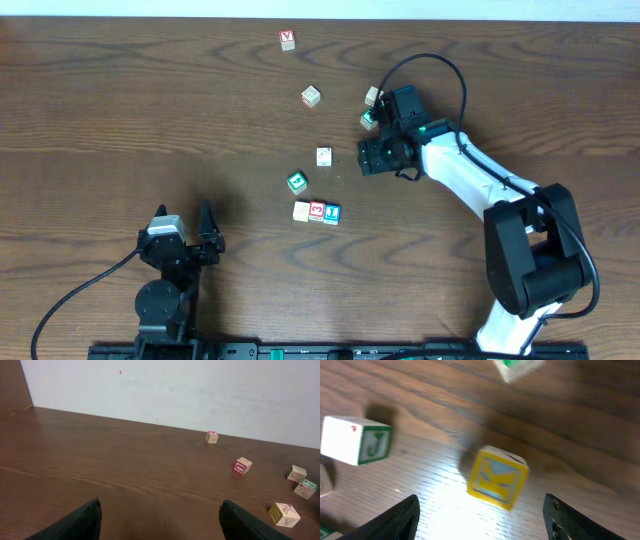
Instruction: Lift 5 blocks
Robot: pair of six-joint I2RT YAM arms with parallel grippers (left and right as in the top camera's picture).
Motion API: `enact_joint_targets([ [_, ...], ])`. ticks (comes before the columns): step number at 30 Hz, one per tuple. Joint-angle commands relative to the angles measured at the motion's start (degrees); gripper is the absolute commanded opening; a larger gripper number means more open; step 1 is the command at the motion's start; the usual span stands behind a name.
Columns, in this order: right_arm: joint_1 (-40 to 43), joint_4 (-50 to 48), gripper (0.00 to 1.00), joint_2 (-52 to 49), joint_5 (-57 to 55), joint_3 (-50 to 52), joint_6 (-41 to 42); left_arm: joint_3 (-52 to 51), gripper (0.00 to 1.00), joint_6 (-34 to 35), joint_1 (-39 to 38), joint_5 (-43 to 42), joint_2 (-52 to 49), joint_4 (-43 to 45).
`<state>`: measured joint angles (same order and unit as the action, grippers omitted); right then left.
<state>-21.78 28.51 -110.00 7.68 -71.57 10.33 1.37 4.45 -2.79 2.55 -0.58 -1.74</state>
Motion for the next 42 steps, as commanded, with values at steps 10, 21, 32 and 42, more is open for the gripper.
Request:
enact_joint_targets([
  [10,-0.9,-5.9,0.62,-2.7,-3.4,-0.7,5.2,-1.1,0.76,-0.3,-0.1,1.4,0.3,-2.1],
  [21,-0.9,-6.8,0.42,-8.0,-3.1,-0.7,7.7,-1.1,0.76,-0.3,-0.1,1.4,0.3,-2.1],
  [32,-0.9,-2.8,0.45,-7.9,-3.1,-4.5,6.1,-1.1,0.76,-0.3,-0.1,1.4,0.3,-2.1],
  [42,-0.9,11.1,0.08,-7.9,-6.9,-12.6,4.2,-1.1,0.76,-0.3,-0.1,1.4,0.3,-2.1],
])
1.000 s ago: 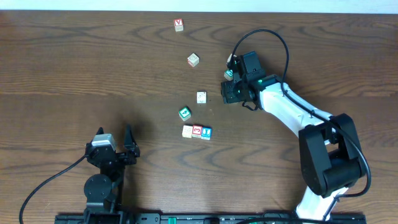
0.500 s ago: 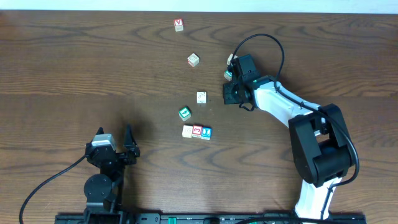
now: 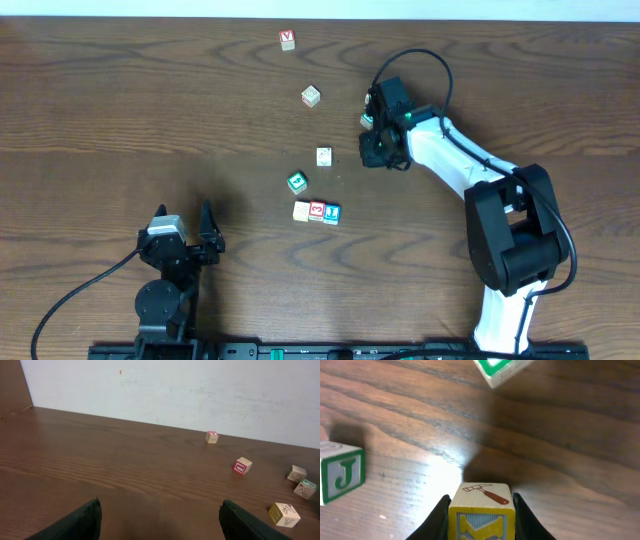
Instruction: Lift 5 blocks
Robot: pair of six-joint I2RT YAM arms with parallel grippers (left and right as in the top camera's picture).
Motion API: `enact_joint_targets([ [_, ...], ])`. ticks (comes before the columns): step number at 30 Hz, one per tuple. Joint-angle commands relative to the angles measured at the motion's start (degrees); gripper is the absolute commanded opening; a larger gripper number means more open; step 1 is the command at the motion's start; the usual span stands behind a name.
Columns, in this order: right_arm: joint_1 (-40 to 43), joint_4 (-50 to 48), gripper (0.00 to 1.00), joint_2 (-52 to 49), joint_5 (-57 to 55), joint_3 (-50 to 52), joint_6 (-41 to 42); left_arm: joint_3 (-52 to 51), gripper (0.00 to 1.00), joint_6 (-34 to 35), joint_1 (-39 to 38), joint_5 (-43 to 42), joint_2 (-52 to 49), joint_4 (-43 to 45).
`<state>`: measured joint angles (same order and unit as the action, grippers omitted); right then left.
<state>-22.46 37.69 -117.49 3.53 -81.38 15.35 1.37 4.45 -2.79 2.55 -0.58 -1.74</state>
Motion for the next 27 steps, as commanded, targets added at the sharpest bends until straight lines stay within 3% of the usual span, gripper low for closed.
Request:
enact_joint_targets([
  [1,-0.3,3.1,0.06,-0.4,-2.9,-3.3,-0.9,-1.1,0.76,-0.3,-0.1,1.4,0.3,-2.1],
  [4,-0.3,8.0,0.02,-0.4,-2.8,-4.5,-0.2,-1.1,0.76,-0.3,-0.1,1.4,0.3,-2.1],
  [12,-3.4,20.8,0.01,-0.4,-2.6,-3.4,7.0,-1.1,0.76,-0.3,-0.1,1.4,0.3,-2.1],
  [17,-9.3,22.3,0.01,-0.4,-2.7,-3.1,8.6,-1.1,0.76,-0.3,-0.1,1.4,0.3,-2.1],
  [27,-14.8,20.3,0.01,-0.4,-8.6,-2.9,22.1,-1.1,0.76,-0.3,-0.1,1.4,0.3,-2.1],
])
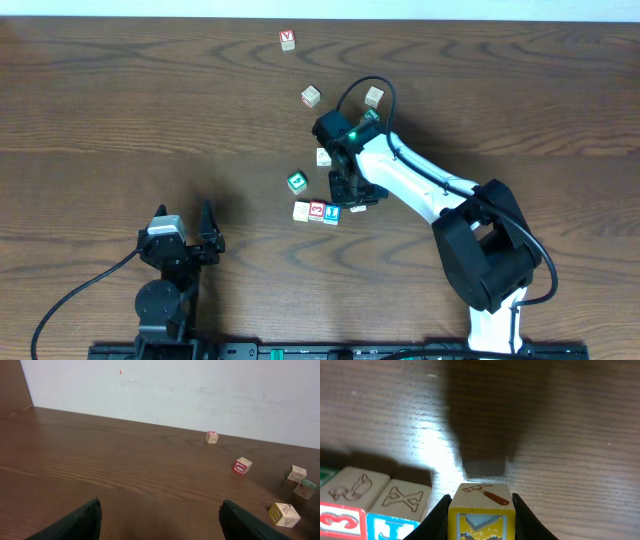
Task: Lift 5 blocks
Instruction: 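Carry the yellow block left toward the grouped blocks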
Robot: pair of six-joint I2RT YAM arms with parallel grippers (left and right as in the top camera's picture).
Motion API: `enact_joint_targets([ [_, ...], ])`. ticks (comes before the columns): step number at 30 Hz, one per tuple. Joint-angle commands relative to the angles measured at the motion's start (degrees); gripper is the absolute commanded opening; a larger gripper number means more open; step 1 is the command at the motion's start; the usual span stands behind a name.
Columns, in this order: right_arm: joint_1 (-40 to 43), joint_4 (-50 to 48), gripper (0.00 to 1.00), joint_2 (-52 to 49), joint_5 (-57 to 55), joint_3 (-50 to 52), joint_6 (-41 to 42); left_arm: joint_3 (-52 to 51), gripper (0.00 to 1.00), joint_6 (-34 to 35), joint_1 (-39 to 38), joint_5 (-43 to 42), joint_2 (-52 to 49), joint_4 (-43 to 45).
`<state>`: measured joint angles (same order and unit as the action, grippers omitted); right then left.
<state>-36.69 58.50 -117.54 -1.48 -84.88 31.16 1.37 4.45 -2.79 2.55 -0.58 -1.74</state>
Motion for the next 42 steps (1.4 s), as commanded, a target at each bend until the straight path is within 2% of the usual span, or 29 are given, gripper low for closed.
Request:
enact_joint_targets([
  [1,-0.7,-0.7,0.01,-0.3,-4.6,0.8,7.2,-1.1,0.76,-0.3,-0.1,1.4,0.3,-2.1],
  [10,-1.7,-4.5,0.01,-0.3,-4.7,6.6,11.0,-1.1,0.76,-0.3,-0.1,1.4,0.3,-2.1],
  [18,-2.0,-7.1,0.03,-0.3,-1.4,10.9,10.4,-1.1,0.76,-0.3,-0.1,1.4,0.3,-2.1],
  [19,-2.0,-7.1,0.06,-0.3,-1.4,10.9,10.3,-1.1,0.76,-0.3,-0.1,1.4,0.3,-2.1],
  [20,-2.0,-7.1,0.14,-0.3,-1.4,10.9,10.3,-1.1,0.76,-0.3,-0.1,1.4,0.3,-2.1],
  [21,-2.0,-7.2,0.19,-0.3,-1.6,10.9,10.3,-1.1,0.76,-0.3,-0.1,1.4,0.3,-2.1],
  [26,-1.4,-8.4,0.32,-0.3,-1.7,10.8,8.9,-1.1,0.76,-0.3,-0.1,1.4,0.3,-2.1],
  [36,1.7,-9.2,0.38,-0.3,-1.7,10.8,8.3,-1.1,0.76,-0.3,-0.1,1.4,0.3,-2.1],
  [42,4.2,-11.3,0.42,-0.3,-1.6,10.7,4.2,-1.1,0.76,-0.3,-0.1,1.4,0.3,-2.1],
])
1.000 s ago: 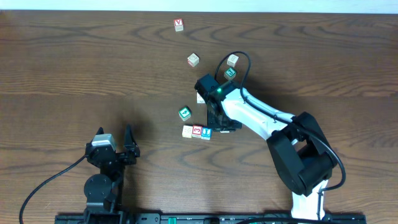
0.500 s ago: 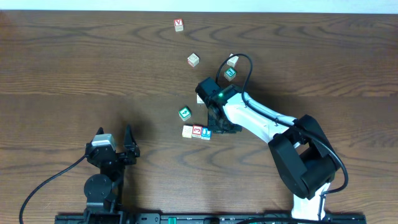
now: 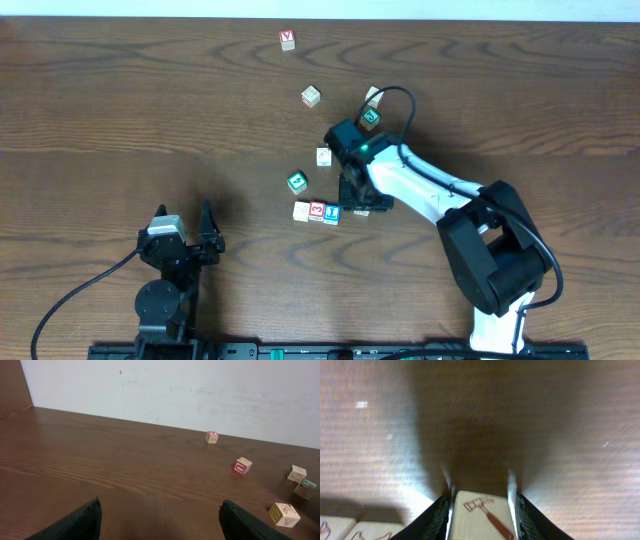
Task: Lift 5 blocks
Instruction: 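Carry the yellow block left toward the grouped blocks, then lower the yellow block beside the blue block and open the right gripper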
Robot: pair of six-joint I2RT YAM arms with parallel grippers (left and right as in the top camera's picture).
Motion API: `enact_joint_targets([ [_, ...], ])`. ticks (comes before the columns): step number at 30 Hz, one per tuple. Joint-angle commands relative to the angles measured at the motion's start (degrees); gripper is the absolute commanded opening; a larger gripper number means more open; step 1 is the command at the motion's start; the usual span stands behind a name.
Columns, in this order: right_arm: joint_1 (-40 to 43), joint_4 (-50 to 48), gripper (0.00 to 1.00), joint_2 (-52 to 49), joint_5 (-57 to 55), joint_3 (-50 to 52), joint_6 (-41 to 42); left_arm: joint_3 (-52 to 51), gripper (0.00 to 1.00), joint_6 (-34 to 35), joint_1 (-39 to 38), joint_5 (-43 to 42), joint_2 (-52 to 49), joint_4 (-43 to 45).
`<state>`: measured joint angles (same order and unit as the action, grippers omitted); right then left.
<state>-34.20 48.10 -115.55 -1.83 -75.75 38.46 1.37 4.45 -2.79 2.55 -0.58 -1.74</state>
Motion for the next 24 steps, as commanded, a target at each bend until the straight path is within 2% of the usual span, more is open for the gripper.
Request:
enact_joint_targets([
  [1,2.1,-1.4,0.43,-2.3,-0.9,1.5,-4.2,-1.1,0.76,-0.3,-0.1,1.4,0.3,-2.1],
  [7,4.2,-4.3,0.50,-2.3,2.4,1.1,-10.0,-1.1,0.76,-0.3,-0.1,1.4,0.3,-2.1],
  [14,5.6,-6.8,0.52,-2.3,2.5,1.1,-10.1,-1.1,0.76,-0.3,-0.1,1.4,0.3,-2.1],
  [20,7.8,-6.2,0.16,-2.3,0.2,1.0,-9.8,-1.1,0.76,-0.3,-0.1,1.4,0.3,-2.1],
  [23,8.9,-4.2,0.02,-2.3,0.7,1.0,-9.8,-1.1,0.76,-0.3,-0.1,1.4,0.3,-2.1],
  [24,9.2,-3.4,0.01,-2.3,0.8,1.0,-9.8,-1.1,0.76,-0.3,-0.1,1.4,0.3,-2.1],
])
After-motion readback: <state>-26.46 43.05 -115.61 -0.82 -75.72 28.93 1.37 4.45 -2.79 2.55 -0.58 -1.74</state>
